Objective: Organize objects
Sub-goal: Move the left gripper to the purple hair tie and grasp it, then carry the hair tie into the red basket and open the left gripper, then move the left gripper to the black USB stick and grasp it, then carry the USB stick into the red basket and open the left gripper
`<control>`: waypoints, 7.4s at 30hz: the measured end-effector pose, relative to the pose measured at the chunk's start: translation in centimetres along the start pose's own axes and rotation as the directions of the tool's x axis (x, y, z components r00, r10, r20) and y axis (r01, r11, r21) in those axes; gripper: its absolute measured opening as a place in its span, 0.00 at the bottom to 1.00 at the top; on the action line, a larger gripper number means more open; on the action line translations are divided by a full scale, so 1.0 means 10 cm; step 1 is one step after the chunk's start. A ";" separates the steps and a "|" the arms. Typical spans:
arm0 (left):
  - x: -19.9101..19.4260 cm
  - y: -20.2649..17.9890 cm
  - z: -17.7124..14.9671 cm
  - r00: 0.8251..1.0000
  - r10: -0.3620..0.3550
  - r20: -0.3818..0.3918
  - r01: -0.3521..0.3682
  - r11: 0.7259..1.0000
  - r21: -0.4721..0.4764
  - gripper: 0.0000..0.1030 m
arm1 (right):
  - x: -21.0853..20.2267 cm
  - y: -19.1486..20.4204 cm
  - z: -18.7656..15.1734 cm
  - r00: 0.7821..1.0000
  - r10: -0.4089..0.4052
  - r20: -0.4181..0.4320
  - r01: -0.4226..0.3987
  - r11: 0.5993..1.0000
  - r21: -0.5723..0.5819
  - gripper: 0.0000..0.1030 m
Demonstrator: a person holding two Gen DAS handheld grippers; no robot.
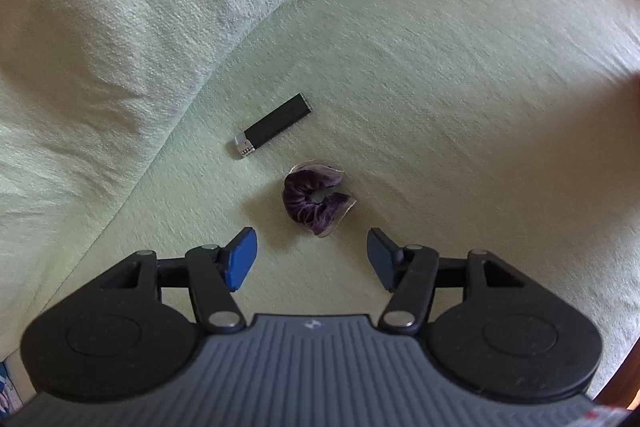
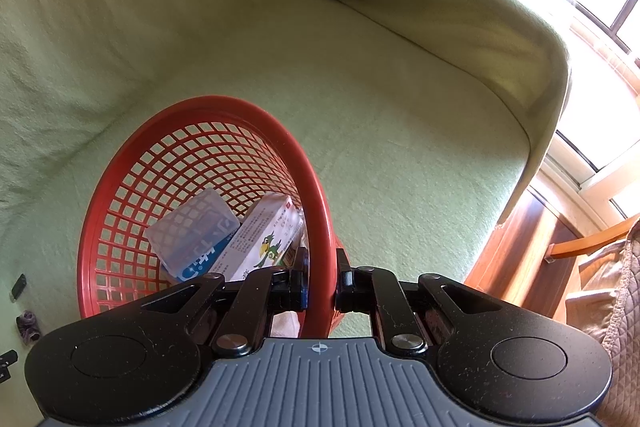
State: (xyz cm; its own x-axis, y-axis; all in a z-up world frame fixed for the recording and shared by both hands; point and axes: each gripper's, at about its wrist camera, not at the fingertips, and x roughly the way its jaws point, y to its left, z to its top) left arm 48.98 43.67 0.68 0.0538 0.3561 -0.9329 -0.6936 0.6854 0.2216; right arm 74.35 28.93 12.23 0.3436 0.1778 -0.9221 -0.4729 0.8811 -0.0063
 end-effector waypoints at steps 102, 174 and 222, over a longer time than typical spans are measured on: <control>-1.53 -2.78 1.69 0.850 -0.517 0.104 0.489 0.846 0.211 0.05 | 0.02 0.10 0.00 0.999 -0.009 0.046 0.008 1.000 0.014 0.08; 1.00 0.34 0.62 0.998 0.041 0.042 -0.050 0.966 0.255 0.36 | 0.03 0.11 0.02 0.997 -0.070 0.042 0.066 0.994 0.082 0.08; -0.88 -1.14 1.49 0.949 -0.314 0.001 0.312 0.944 0.111 0.06 | 0.05 0.12 0.04 0.998 -0.035 0.051 0.030 0.995 0.097 0.08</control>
State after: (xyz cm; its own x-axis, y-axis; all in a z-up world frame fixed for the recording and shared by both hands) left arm 67.11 42.17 10.54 0.2696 0.1236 -0.9550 -0.5578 0.8285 -0.0502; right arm 74.26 30.24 11.92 0.4007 0.1690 -0.9005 -0.3816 0.9243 0.0037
